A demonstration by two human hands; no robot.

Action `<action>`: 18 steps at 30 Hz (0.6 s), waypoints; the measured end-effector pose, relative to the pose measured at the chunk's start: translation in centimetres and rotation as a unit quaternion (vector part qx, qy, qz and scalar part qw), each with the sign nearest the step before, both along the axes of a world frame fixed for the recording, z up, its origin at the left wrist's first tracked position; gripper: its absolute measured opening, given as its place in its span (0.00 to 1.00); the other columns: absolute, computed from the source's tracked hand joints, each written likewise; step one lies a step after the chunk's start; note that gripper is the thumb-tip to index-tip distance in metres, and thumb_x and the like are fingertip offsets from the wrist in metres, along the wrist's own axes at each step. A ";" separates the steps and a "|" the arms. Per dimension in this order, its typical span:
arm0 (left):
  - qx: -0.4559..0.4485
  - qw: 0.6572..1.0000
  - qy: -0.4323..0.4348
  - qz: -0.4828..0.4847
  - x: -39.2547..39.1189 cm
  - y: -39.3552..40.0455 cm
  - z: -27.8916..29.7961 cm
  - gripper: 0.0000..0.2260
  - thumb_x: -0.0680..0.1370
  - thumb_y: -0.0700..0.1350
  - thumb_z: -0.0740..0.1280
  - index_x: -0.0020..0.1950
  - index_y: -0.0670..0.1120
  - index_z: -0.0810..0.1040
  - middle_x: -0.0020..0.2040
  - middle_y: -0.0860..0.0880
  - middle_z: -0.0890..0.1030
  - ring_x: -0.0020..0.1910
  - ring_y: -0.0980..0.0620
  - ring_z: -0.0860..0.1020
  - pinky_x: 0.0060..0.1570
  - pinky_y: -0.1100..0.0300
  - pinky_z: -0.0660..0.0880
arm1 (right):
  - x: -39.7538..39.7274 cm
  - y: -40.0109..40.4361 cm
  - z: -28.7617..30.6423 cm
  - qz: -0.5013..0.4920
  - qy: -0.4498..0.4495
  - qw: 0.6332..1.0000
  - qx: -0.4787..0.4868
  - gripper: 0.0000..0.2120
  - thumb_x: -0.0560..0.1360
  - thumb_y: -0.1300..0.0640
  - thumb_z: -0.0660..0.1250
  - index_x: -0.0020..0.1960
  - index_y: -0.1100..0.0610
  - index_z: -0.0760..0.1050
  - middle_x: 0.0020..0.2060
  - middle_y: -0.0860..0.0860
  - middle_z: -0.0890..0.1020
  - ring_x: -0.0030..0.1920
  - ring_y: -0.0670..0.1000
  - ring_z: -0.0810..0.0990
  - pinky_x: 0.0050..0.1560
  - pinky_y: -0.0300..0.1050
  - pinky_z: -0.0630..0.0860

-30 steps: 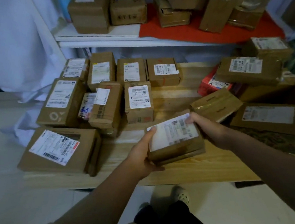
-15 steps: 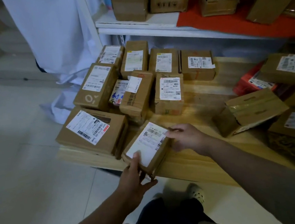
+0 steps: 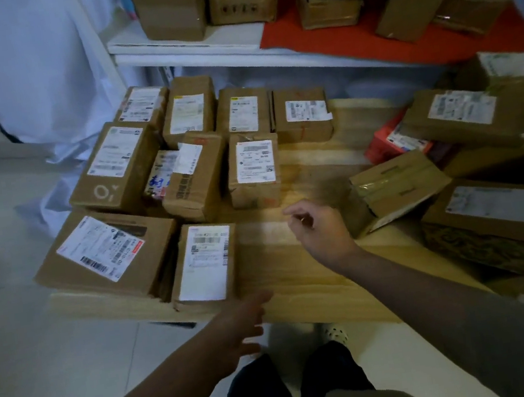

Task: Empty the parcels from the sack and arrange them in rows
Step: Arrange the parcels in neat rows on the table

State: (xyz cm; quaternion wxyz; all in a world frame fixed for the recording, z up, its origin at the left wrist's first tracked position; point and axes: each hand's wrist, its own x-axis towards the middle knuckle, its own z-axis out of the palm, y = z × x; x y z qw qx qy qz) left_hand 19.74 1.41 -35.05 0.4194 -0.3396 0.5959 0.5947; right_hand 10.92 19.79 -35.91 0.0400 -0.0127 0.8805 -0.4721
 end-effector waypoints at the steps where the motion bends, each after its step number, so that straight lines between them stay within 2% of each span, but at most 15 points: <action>1: -0.023 0.998 0.044 -0.032 -0.8 1.2 0.8 0.16 0.78 0.53 0.68 0.60 0.46 0.74 0.59 0.44 0.78 0.57 0.44 0.77 0.57 0.47 0.76 | -0.4 1.1 0.4 -0.027 0.028 0.999 0.010 0.08 0.78 0.63 0.66 0.55 0.57 0.82 0.43 0.47 0.83 0.43 0.48 0.81 0.44 0.39 0.76; 4: -0.034 0.987 0.142 -0.061 -3.9 5.3 2.1 0.13 0.79 0.53 0.67 0.59 0.48 0.76 0.58 0.45 0.79 0.55 0.47 0.78 0.55 0.51 0.76 | -1.6 4.9 0.8 -0.106 0.079 0.991 0.034 0.07 0.77 0.61 0.67 0.52 0.58 0.82 0.45 0.52 0.85 0.45 0.52 0.82 0.48 0.49 0.79; 7: -0.044 0.985 0.161 -0.044 -6.5 9.9 1.7 0.28 0.75 0.59 0.70 0.71 0.48 0.70 0.64 0.45 0.76 0.58 0.47 0.77 0.56 0.51 0.76 | -2.2 9.4 1.1 -0.198 0.114 0.969 0.093 0.09 0.73 0.58 0.67 0.52 0.58 0.81 0.48 0.55 0.82 0.51 0.58 0.78 0.54 0.58 0.76; 9: -0.028 0.989 0.144 -0.020 -8.1 13.1 1.3 0.34 0.75 0.59 0.70 0.77 0.48 0.63 0.69 0.44 0.73 0.63 0.45 0.75 0.62 0.47 0.74 | -2.4 12.5 1.4 -0.237 0.070 0.957 0.151 0.13 0.72 0.60 0.70 0.57 0.57 0.80 0.53 0.58 0.78 0.58 0.62 0.73 0.59 0.60 0.71; 11: -0.029 0.991 0.131 0.003 -9.7 16.0 1.2 0.38 0.74 0.62 0.70 0.78 0.48 0.61 0.73 0.43 0.69 0.68 0.42 0.71 0.68 0.44 0.70 | -3.0 15.4 1.9 -0.235 0.054 0.946 0.217 0.18 0.72 0.58 0.71 0.61 0.58 0.77 0.57 0.60 0.75 0.61 0.63 0.70 0.60 0.59 0.68; 14: -0.059 0.982 0.181 0.012 -11.9 19.2 0.6 0.43 0.73 0.62 0.71 0.81 0.48 0.54 0.79 0.45 0.61 0.75 0.42 0.64 0.72 0.47 0.65 | -5.6 19.5 2.7 -0.231 -0.014 0.939 0.254 0.25 0.75 0.52 0.69 0.68 0.59 0.71 0.64 0.59 0.72 0.66 0.63 0.68 0.65 0.59 0.66; 16: -0.119 0.947 0.285 -0.084 -12.5 20.1 -0.1 0.54 0.67 0.62 0.76 0.81 0.50 0.47 0.81 0.48 0.52 0.78 0.43 0.57 0.73 0.47 0.62 | -7.9 21.8 2.8 -0.232 -0.107 0.940 0.227 0.26 0.77 0.47 0.66 0.70 0.60 0.69 0.66 0.60 0.72 0.67 0.63 0.70 0.66 0.58 0.67; 18: -0.216 0.870 0.372 -0.238 -12.8 20.1 -1.2 0.64 0.58 0.63 0.81 0.80 0.53 0.41 0.81 0.50 0.46 0.80 0.43 0.51 0.74 0.41 0.61 | -9.6 23.2 2.7 -0.199 -0.213 0.937 0.193 0.27 0.79 0.40 0.60 0.67 0.61 0.71 0.64 0.61 0.75 0.63 0.62 0.74 0.65 0.56 0.72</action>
